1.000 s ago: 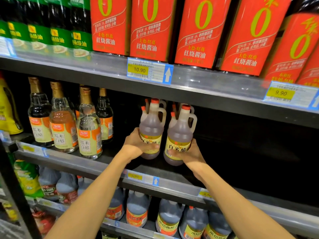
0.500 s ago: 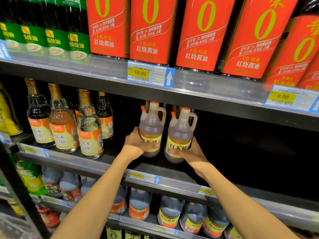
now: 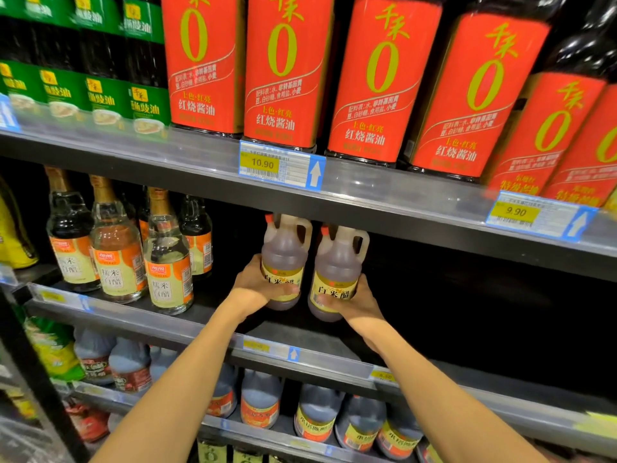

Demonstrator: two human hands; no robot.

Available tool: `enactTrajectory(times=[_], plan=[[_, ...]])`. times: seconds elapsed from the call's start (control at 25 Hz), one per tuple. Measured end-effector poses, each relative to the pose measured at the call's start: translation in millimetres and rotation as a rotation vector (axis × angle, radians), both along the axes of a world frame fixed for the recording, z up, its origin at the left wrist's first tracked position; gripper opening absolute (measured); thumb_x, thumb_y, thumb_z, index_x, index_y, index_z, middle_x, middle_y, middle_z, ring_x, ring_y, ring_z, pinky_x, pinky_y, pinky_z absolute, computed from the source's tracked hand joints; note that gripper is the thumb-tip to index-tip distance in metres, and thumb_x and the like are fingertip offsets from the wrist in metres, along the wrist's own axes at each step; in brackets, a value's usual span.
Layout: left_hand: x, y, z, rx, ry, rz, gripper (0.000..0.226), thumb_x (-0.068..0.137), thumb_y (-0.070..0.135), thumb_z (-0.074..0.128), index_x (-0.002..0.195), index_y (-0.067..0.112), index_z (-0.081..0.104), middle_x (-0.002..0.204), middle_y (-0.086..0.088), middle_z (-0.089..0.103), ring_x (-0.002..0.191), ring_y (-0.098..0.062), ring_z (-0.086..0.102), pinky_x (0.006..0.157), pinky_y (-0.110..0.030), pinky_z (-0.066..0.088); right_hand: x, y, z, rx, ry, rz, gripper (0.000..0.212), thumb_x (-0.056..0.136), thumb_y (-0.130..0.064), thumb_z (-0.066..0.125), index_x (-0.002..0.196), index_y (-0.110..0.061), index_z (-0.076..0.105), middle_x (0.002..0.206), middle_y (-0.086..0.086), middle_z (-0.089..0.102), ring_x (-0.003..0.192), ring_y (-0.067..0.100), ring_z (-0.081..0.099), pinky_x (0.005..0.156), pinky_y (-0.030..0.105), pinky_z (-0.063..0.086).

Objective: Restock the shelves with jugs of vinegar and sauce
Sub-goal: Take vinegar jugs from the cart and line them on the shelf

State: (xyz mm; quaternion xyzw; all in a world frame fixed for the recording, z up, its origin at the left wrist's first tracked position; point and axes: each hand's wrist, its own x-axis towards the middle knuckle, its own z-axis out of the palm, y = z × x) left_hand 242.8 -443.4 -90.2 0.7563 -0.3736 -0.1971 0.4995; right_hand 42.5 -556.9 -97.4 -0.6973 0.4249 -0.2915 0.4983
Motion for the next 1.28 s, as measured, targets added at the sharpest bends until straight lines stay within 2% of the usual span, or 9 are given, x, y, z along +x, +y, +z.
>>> enactTrajectory(times=[0.16,0.36,0.44,0.56,0.6,0.68,0.76,1.04,1.28], plan=[[-8,8,6,0.025,0.016,0.002,0.090,0.061,0.034,0.099,0.137,0.021,0.053,0.124,0.003,0.069,0.117,-0.021,0.064,0.096,-0.032,0.050,-2,3,2,0.008,0.045,0.031,0.091,0.067,-0.034,0.097,0.142,-0.019,0.048,0.134,0.003,0.067,0.123,0.025,0.063,0.107,0.046,0.051],[-34,45,13,0.120,-0.087,-0.001,0.094,0.077,0.041,0.088,0.152,0.013,0.039,0.141,-0.005,0.062,0.125,-0.022,0.059,0.088,-0.025,0.045,-25,21,11,-0.039,0.070,0.098,0.091,0.078,-0.030,0.090,0.152,-0.017,0.039,0.145,0.007,0.058,0.132,0.028,0.057,0.102,0.034,0.047],[-49,62,21,0.189,-0.182,0.027,0.099,0.084,0.049,0.080,0.157,0.006,0.031,0.152,-0.011,0.051,0.139,-0.028,0.050,0.096,-0.029,0.045,-40,31,14,-0.070,0.084,0.148,0.076,0.085,-0.030,0.084,0.148,-0.019,0.043,0.141,0.007,0.060,0.133,0.030,0.056,0.099,0.032,0.047],[-83,96,31,0.251,-0.217,0.058,0.102,0.090,0.055,0.071,0.163,0.009,0.017,0.167,-0.011,0.029,0.152,-0.030,0.031,0.119,-0.042,0.035,-63,51,22,-0.191,0.148,0.281,0.034,0.091,-0.042,0.076,0.117,-0.036,0.056,0.115,-0.013,0.067,0.124,0.023,0.062,0.091,0.027,0.044],[-94,112,34,0.280,-0.230,0.061,0.101,0.092,0.058,0.067,0.164,0.011,0.014,0.169,-0.010,0.024,0.154,-0.030,0.027,0.121,-0.043,0.032,-70,61,25,-0.219,0.162,0.346,0.040,0.091,-0.047,0.074,0.125,-0.035,0.055,0.122,-0.011,0.066,0.125,0.021,0.060,0.092,0.027,0.042],[-115,145,34,0.342,-0.311,0.083,0.097,0.095,0.064,0.056,0.164,0.010,0.013,0.170,-0.009,0.020,0.155,-0.030,0.024,0.124,-0.045,0.028,-83,82,33,-0.262,0.227,0.477,0.078,0.092,-0.057,0.068,0.155,-0.022,0.038,0.155,0.000,0.049,0.140,0.023,0.048,0.103,0.029,0.040],[-135,186,31,0.458,-0.438,0.139,0.095,0.097,0.069,0.045,0.164,0.009,0.014,0.170,-0.010,0.019,0.156,-0.030,0.021,0.125,-0.049,0.023,-89,105,35,-0.319,0.324,0.596,0.092,0.093,-0.063,0.062,0.163,-0.017,0.022,0.168,0.003,0.029,0.152,0.028,0.033,0.116,0.040,0.035],[-176,344,-11,0.816,-0.477,0.324,0.105,0.083,0.085,-0.001,0.165,0.019,0.002,0.173,0.000,-0.005,0.159,-0.021,-0.007,0.128,-0.052,-0.003,-64,203,12,-0.670,0.387,0.972,0.093,0.094,-0.075,0.042,0.165,-0.020,0.018,0.174,0.005,0.006,0.160,0.024,0.004,0.129,0.048,0.013],[-191,449,-68,0.970,-0.392,0.482,0.103,0.083,0.083,-0.004,0.164,0.020,-0.007,0.172,-0.001,-0.012,0.159,-0.022,-0.013,0.127,-0.054,-0.010,-13,279,-38,-0.792,0.426,1.206,0.097,0.092,-0.080,0.040,0.166,-0.023,0.011,0.174,0.002,-0.003,0.161,0.022,-0.002,0.129,0.043,0.005]])
